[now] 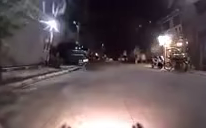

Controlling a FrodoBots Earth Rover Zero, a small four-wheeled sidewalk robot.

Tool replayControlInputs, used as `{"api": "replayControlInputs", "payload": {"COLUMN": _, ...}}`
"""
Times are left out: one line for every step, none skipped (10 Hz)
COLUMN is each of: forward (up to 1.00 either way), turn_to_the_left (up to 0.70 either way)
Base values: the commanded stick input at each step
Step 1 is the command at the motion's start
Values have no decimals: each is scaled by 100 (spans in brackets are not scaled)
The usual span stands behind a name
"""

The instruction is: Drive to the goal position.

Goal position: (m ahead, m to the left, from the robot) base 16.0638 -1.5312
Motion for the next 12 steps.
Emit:
{"api": "replayControlInputs", "payload": {"forward": 85, "turn_to_the_left": 0}}
{"api": "replayControlInputs", "payload": {"forward": 85, "turn_to_the_left": 0}}
{"api": "replayControlInputs", "payload": {"forward": 85, "turn_to_the_left": 0}}
{"api": "replayControlInputs", "payload": {"forward": 85, "turn_to_the_left": 0}}
{"api": "replayControlInputs", "payload": {"forward": 85, "turn_to_the_left": 0}}
{"api": "replayControlInputs", "payload": {"forward": 85, "turn_to_the_left": 0}}
{"api": "replayControlInputs", "payload": {"forward": 85, "turn_to_the_left": 0}}
{"api": "replayControlInputs", "payload": {"forward": 85, "turn_to_the_left": -9}}
{"api": "replayControlInputs", "payload": {"forward": 85, "turn_to_the_left": -24}}
{"api": "replayControlInputs", "payload": {"forward": 85, "turn_to_the_left": -27}}
{"api": "replayControlInputs", "payload": {"forward": 85, "turn_to_the_left": 0}}
{"api": "replayControlInputs", "payload": {"forward": 85, "turn_to_the_left": 0}}
